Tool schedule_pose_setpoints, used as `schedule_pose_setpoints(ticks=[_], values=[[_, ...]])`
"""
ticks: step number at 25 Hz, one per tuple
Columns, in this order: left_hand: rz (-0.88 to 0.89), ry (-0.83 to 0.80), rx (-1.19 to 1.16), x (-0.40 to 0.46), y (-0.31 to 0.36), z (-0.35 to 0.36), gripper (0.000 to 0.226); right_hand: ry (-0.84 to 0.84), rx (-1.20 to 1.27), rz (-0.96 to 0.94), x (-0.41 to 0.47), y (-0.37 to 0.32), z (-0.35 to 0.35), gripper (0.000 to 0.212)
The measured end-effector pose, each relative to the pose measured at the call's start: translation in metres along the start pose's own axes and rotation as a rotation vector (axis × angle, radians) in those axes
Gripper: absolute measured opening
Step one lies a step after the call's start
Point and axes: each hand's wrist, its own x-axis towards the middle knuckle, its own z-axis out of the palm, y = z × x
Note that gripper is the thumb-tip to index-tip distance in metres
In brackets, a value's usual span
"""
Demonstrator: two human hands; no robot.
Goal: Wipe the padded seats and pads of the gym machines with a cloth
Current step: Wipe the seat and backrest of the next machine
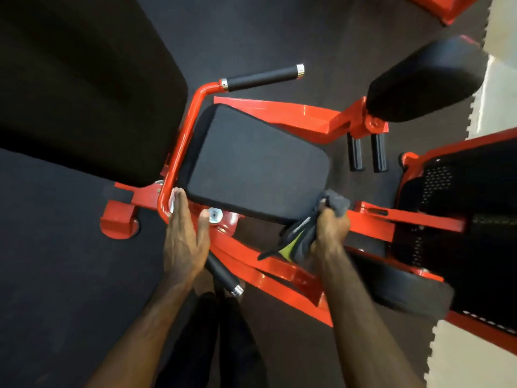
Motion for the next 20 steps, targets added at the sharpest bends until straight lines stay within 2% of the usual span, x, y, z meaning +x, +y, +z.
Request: schedule_pose_setpoints(ticks=[2, 5, 7, 9, 10, 12, 14, 16, 20], values=[[-0.027, -0.111, 0.008, 0.008, -0.002, -0.015, 0.081, 0.049, 0.051, 0.091, 0.006, 0.001, 0.007, 0.011], [0.016, -0.176, 0.047, 0.009, -0.008, -0.030, 0.074, 0.130, 0.153, 0.057, -0.043, 0.028, 0.013, 0.020], [-0.011, -0.239, 0.076, 0.014, -0.011, -0.037, 0.074, 0.195, 0.254, 0.092, -0.059, 0.031, 0.019, 0.008], [0.000, -0.273, 0.125, 0.020, -0.014, -0.046, 0.073, 0.259, 0.401, 0.186, -0.050, 0.027, 0.027, 0.023], [0.021, -0.290, 0.123, 0.022, -0.016, -0.050, 0.072, 0.300, 0.458, 0.208, -0.050, 0.027, 0.034, 0.024], [0.046, -0.355, 0.066, 0.029, -0.016, -0.060, 0.067, 0.405, 0.529, 0.231, -0.082, 0.026, 0.059, 0.012], [0.019, -0.450, 0.018, 0.036, -0.017, -0.071, 0.064, 0.434, 0.598, 0.208, -0.136, 0.036, 0.095, 0.034], [0.044, -0.531, 0.037, 0.046, -0.020, -0.084, 0.066, 0.362, 0.691, 0.251, -0.161, 0.034, 0.115, 0.041], [0.105, -0.688, 0.041, 0.066, -0.028, -0.105, 0.065, 0.544, 0.841, 0.259, -0.126, 0.036, 0.114, 0.027]])
